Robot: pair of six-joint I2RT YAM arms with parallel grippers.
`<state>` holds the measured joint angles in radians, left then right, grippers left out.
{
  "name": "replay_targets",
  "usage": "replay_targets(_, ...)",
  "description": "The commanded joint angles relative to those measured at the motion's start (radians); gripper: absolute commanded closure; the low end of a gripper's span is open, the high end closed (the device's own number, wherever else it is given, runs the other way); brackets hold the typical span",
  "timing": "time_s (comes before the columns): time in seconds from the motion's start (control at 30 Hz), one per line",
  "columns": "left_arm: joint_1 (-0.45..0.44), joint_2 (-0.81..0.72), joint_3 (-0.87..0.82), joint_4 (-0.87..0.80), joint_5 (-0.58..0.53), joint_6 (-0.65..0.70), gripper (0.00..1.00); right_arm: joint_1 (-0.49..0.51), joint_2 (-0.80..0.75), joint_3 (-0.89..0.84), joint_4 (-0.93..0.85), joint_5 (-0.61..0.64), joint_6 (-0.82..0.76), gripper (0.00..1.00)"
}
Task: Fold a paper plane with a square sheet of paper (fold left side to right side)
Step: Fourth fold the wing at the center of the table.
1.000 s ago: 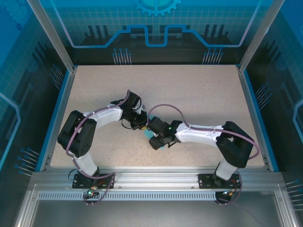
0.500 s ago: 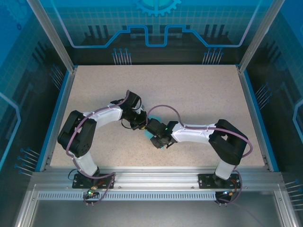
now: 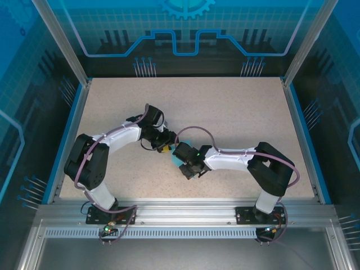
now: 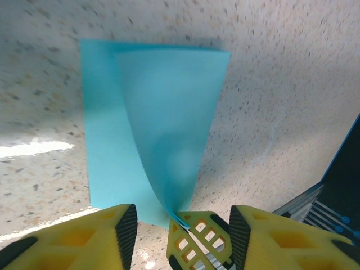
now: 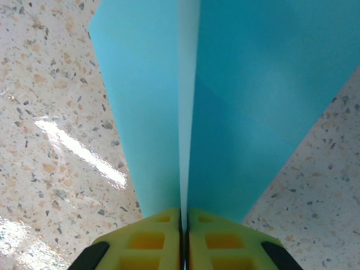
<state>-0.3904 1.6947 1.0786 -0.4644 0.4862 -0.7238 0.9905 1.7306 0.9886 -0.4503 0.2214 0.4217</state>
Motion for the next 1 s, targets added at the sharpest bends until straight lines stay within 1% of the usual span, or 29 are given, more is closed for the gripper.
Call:
replay_targets(0.0, 0.042, -0.037, 0.04, -0.041, 0.009, 0.029, 0.46, 0.011, -0.001, -0.015, 0.011, -0.034, 0.002, 0.91)
replay_targets(0.1, 0.077, -0.065, 0.039, -0.071, 0.003, 0.052, 0.44, -0.003, -0.021, -0.032, 0.047, -0.078, 0.008, 0.92)
replay_targets(0.2, 0.106, -0.103, 0.0, -0.079, 0.003, 0.062, 0.46, -0.03, -0.047, -0.059, 0.098, -0.166, 0.006, 0.92)
replay_targets(0.27, 0.108, -0.122, -0.036, -0.068, 0.014, 0.065, 0.52, -0.049, -0.057, -0.067, 0.121, -0.221, 0.002, 0.93)
replay_targets(0.37, 0.101, -0.121, -0.098, -0.022, 0.068, 0.052, 0.62, -0.077, -0.057, -0.074, 0.14, -0.295, -0.004, 0.93)
replay_targets(0.5, 0.073, -0.104, -0.154, 0.034, 0.097, 0.034, 0.67, -0.117, -0.059, -0.103, 0.195, -0.377, 0.012, 0.94)
replay_targets(0.73, 0.026, -0.031, -0.146, 0.078, 0.111, 0.021, 0.67, -0.168, -0.065, -0.17, 0.27, -0.466, 0.03, 0.94)
replay_targets(0.97, -0.015, 0.046, -0.105, 0.095, 0.111, 0.015, 0.66, -0.202, -0.065, -0.196, 0.311, -0.525, 0.04, 0.95)
